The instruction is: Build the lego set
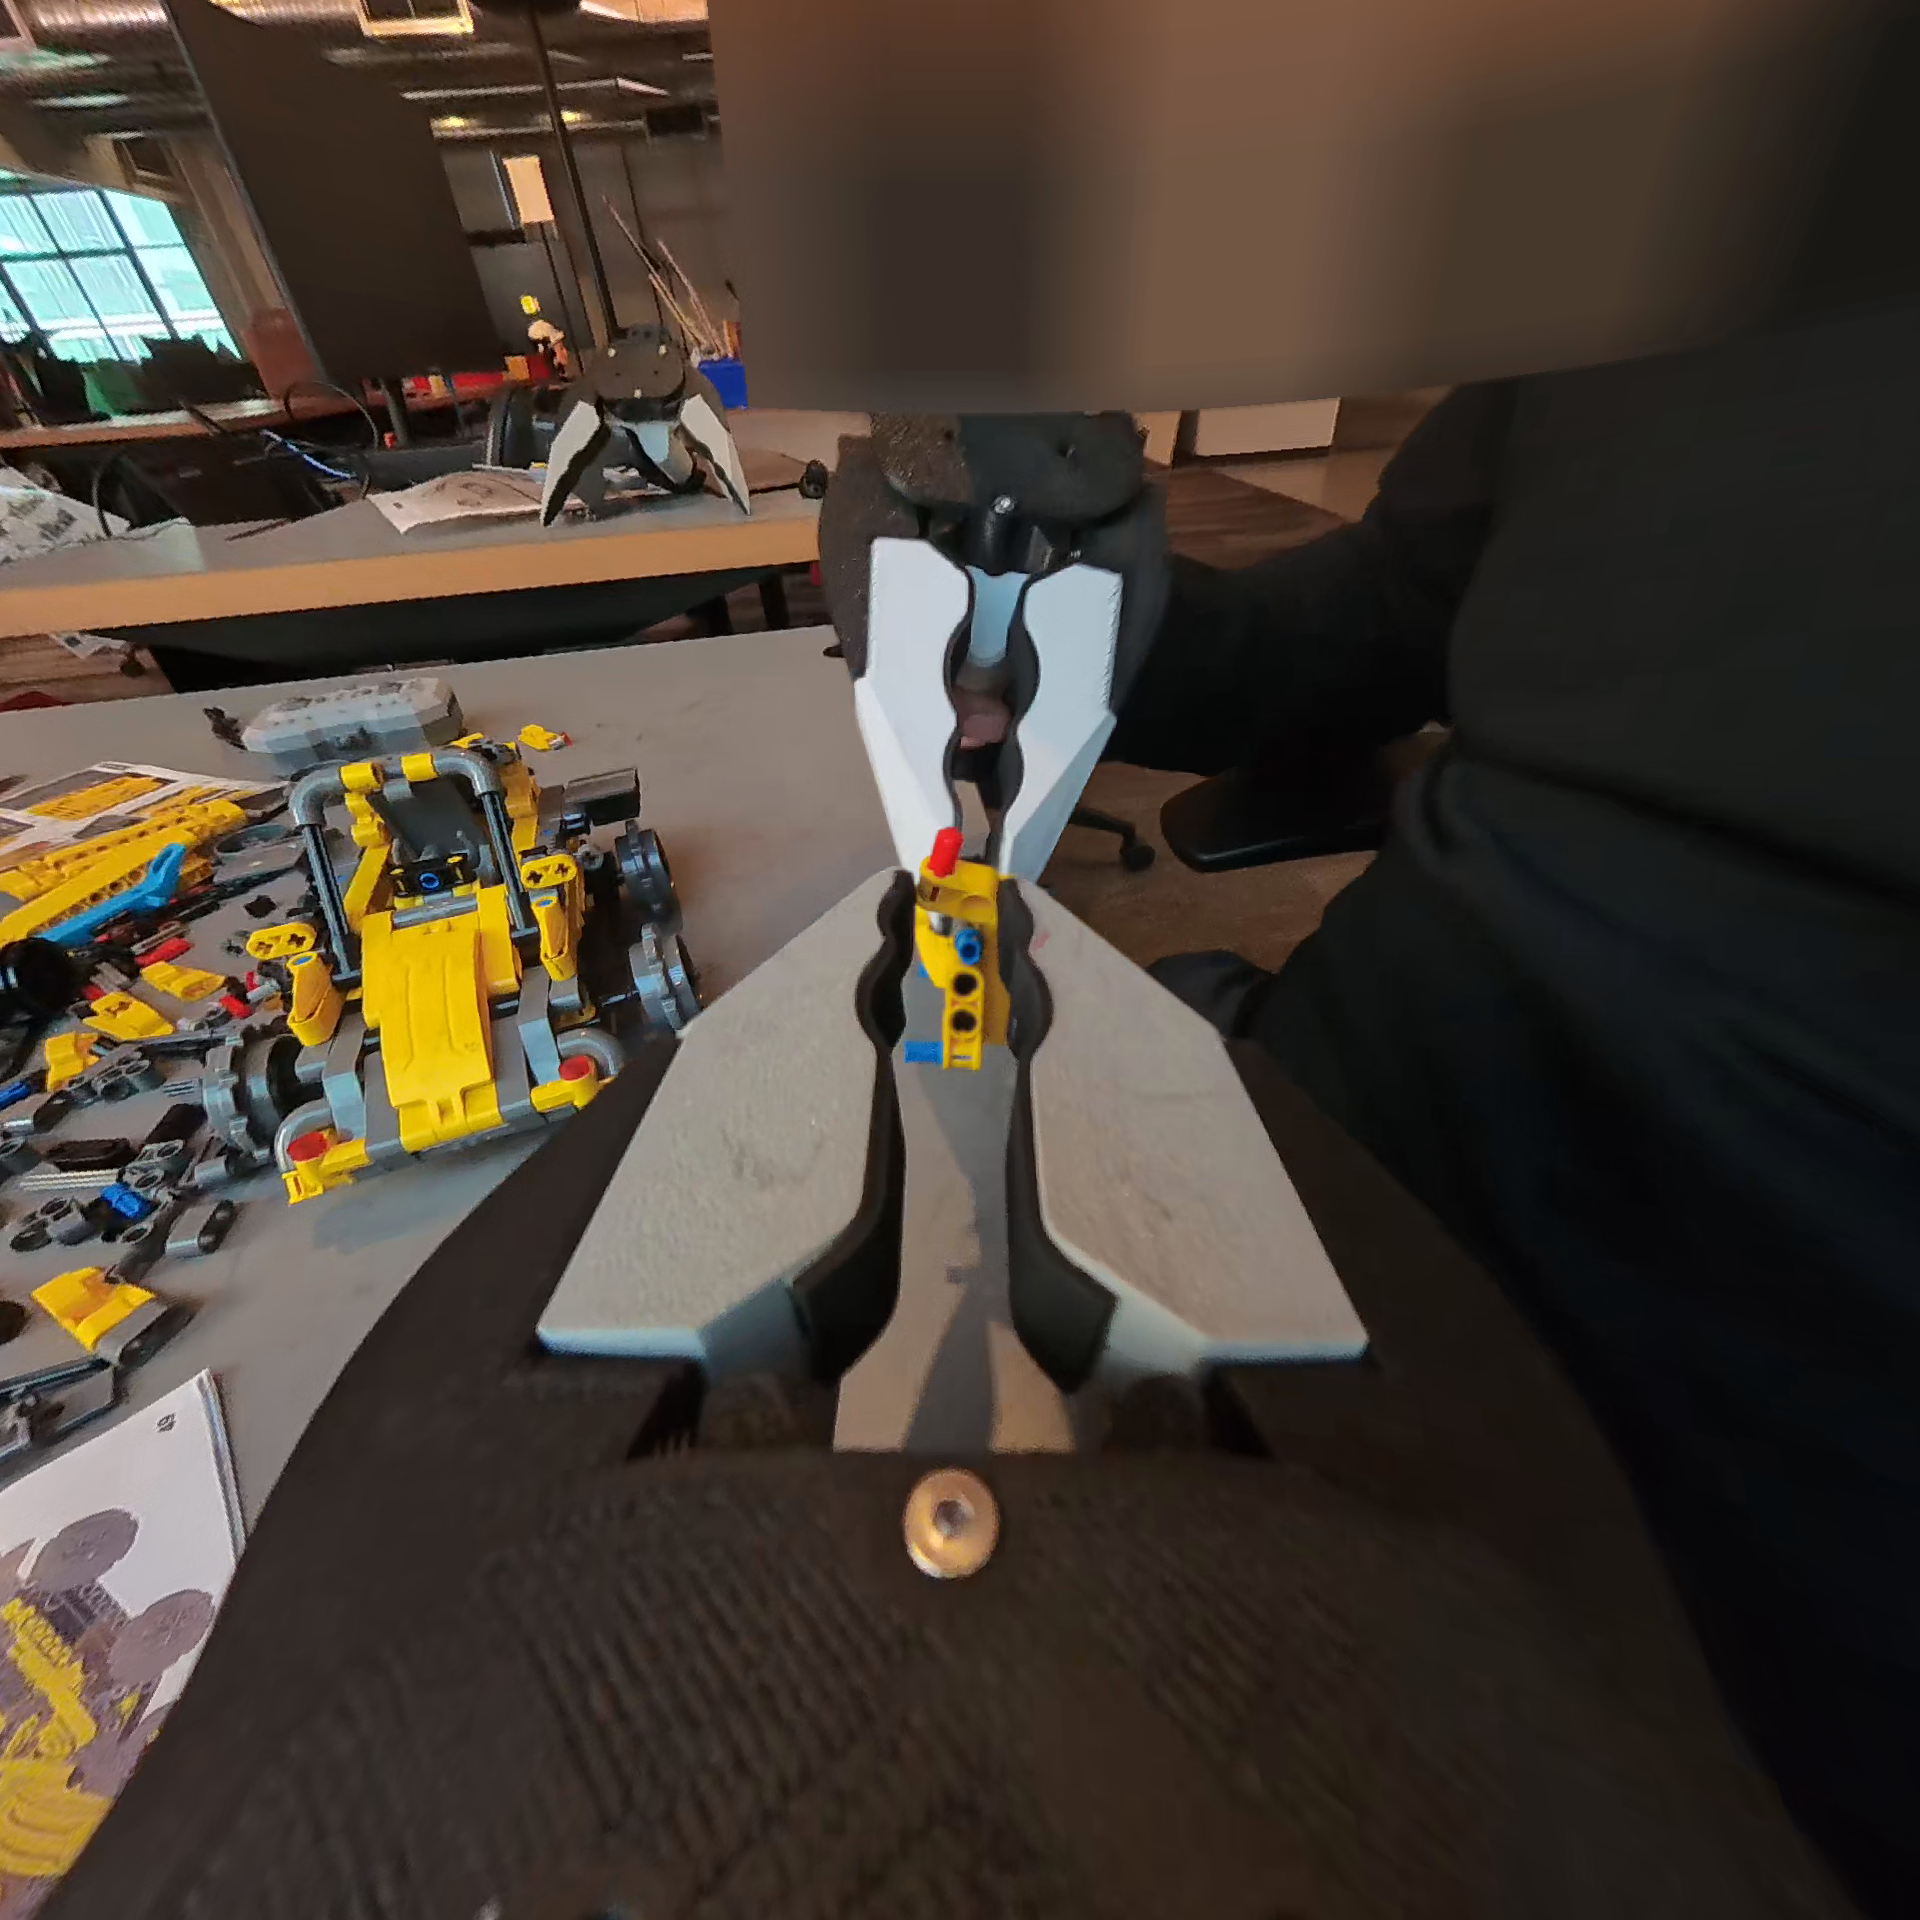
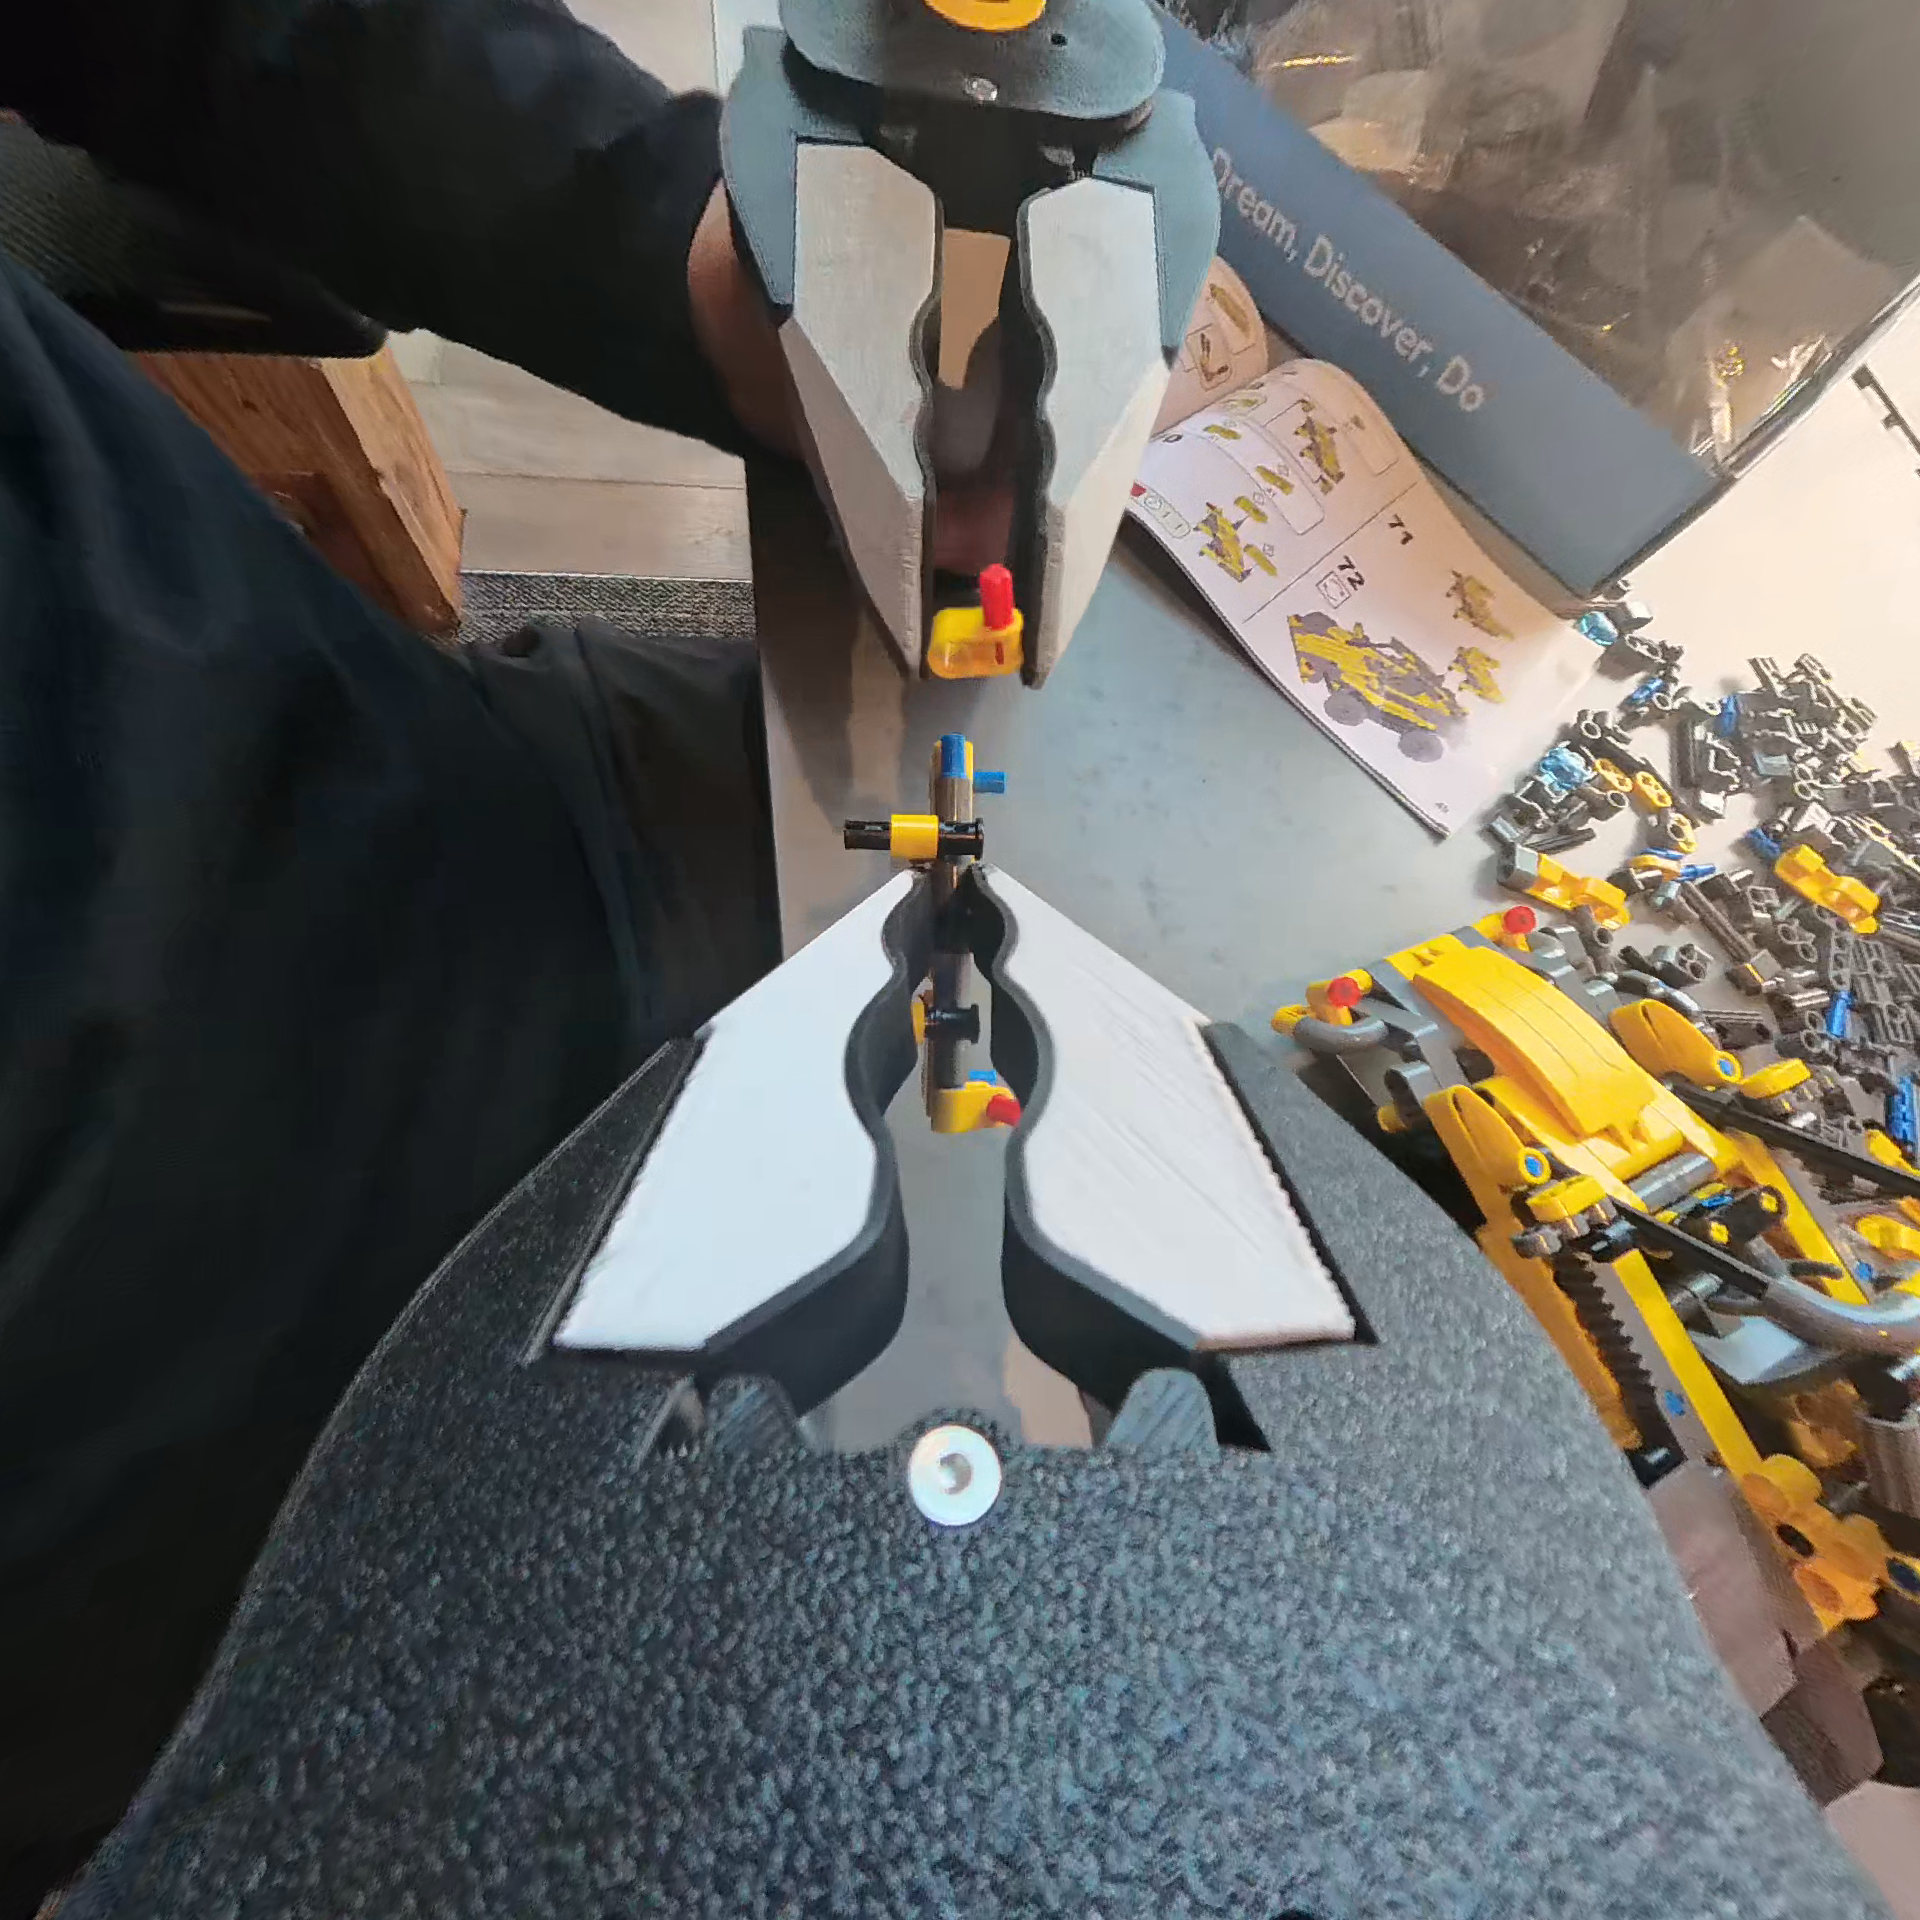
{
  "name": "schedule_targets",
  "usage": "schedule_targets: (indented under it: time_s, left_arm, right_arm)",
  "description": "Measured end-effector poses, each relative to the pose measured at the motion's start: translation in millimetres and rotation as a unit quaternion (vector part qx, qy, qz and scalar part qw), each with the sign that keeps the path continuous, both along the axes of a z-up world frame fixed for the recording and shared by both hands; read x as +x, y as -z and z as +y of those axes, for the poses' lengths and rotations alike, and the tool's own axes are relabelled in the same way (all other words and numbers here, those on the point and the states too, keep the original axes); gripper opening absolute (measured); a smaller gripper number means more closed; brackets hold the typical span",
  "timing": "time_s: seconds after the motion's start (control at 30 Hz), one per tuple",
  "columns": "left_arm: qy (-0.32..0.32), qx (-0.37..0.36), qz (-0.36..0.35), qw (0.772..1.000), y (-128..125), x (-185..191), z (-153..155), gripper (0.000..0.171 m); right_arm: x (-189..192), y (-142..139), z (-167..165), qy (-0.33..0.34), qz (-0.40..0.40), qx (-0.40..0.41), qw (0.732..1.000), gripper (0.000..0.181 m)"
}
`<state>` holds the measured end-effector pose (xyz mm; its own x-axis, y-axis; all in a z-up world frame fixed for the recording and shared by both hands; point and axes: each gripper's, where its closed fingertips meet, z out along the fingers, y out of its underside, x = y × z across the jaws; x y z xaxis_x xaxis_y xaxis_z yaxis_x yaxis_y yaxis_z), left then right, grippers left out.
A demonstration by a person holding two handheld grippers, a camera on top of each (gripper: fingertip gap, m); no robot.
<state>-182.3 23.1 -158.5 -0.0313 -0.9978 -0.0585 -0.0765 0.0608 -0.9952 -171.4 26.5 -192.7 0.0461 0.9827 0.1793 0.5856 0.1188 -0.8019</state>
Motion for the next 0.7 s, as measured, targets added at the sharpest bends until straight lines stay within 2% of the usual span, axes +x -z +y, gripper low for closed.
schedule_targets:
  time_s: [0.17,0.47,0.7]
  left_arm:
    - [-0.009,0.012,0.016,1.0,4.3,4.1,-1.7,0.013]
    - [-0.015,0.027,0.078,0.996,21.3,15.1,-3.7,0.013]
    - [-0.038,0.01,0.118,0.992,32.7,16.4,4.2,0.013]
  right_arm:
    - [4.1,-9.0,-8.3,0.0,0.02,-0.009,1.0,0.006]
    - [10.8,6.0,-4.6,0.007,-0.001,-0.006,1.0,0.006]
    - [16.4,16.2,-0.2,0.008,-0.012,-0.014,1.0,0.006]
